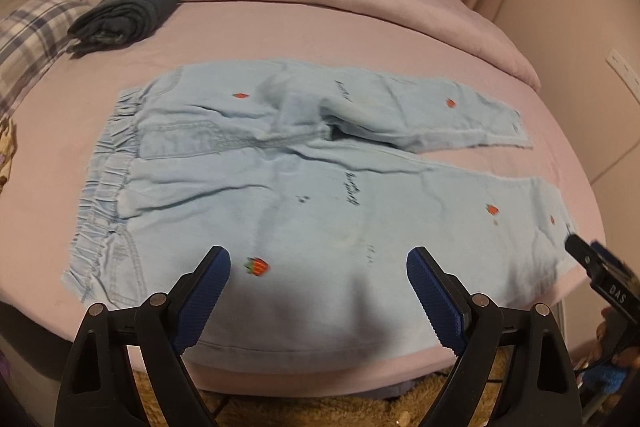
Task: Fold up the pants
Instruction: 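Grasp the waistband with the left tool while the right tool grasps a leg hem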
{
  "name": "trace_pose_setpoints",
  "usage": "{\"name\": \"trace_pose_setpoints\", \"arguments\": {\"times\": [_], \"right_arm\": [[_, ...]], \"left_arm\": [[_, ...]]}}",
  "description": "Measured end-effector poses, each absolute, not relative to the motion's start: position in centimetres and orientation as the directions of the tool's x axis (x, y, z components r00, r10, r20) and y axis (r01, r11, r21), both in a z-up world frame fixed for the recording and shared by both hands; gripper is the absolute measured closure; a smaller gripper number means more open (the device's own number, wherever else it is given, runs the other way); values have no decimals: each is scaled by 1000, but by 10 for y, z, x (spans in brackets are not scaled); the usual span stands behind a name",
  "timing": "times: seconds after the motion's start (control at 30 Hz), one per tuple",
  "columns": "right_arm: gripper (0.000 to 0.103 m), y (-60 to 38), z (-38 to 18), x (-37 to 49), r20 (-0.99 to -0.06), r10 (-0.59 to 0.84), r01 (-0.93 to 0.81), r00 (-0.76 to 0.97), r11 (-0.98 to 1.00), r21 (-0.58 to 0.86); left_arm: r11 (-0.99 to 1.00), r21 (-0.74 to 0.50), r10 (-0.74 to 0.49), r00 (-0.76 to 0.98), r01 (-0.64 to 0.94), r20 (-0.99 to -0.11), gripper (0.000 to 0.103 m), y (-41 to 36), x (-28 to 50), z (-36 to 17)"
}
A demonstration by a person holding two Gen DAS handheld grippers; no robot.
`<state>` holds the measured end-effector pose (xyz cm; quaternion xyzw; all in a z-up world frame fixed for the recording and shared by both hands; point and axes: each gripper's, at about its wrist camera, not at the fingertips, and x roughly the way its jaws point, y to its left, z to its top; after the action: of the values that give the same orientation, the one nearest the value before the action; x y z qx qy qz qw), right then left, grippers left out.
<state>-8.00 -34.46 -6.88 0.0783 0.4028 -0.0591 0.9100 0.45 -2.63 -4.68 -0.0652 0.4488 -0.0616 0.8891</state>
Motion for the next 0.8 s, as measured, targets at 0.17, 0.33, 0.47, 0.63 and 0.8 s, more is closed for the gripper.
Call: {"name": "trace_pose_setpoints", "arguments": {"times": [0.17, 0.33, 0.47, 0.63, 0.8], "right_arm": [[5, -365, -74, -83, -754, -76, 228, 652, 969, 100], [5, -385, -80, -85, -767, -117, 283, 631, 955, 88], [12, -419, -83, -87, -761, -226, 385, 608, 922, 33], [12, -493, -107, -86, -810, -232, 538, 539, 834, 119], [23, -527, -134, -78, -835, -185, 585, 518, 789, 188]], "left_arm": [[978, -207, -148, 590, -33, -793, 12, 7, 13, -50], [974, -161, -36, 589, -161, -808, 12, 47, 22, -57], [958, -129, 53, 601, -255, -797, 12, 78, 23, -60], [929, -119, 109, 567, -350, -817, 12, 115, 27, -77], [926, -148, 58, 517, -348, -854, 18, 123, 26, -106]]}}
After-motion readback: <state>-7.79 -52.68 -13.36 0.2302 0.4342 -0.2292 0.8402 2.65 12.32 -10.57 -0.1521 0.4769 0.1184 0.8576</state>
